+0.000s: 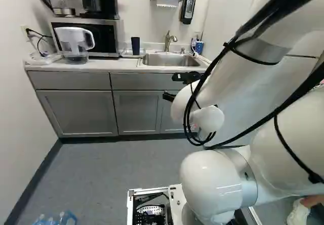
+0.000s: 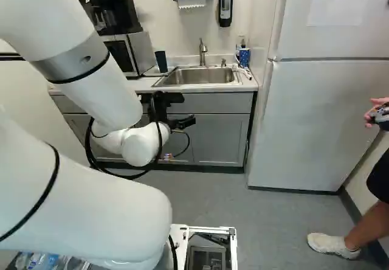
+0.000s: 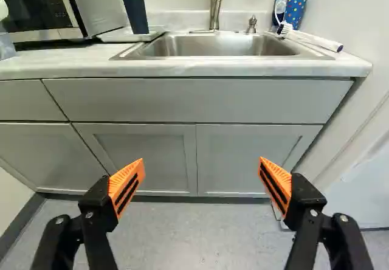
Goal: Rinse the cup and place it in the tray
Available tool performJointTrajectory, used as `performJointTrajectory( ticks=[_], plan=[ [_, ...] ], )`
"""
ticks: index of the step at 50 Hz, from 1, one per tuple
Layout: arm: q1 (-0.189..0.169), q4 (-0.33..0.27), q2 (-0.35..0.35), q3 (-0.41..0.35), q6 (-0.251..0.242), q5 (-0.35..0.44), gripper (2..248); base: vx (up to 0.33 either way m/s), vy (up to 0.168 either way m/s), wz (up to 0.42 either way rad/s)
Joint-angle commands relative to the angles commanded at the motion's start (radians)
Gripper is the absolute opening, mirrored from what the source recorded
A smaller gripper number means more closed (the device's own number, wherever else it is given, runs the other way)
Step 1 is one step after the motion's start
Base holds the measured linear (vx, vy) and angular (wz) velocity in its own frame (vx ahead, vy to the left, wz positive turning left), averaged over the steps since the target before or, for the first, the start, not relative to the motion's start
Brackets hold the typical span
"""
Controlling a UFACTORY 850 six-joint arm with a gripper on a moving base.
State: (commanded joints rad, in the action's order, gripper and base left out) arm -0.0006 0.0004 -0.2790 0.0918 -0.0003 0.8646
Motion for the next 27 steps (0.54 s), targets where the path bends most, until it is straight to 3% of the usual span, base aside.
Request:
performJointTrajectory(
  ticks=[27],
  plan=[
    [0.001, 0.000, 0.000, -0.005, 0.000, 0.008, 247, 0.000, 0.000, 0.000]
  ],
)
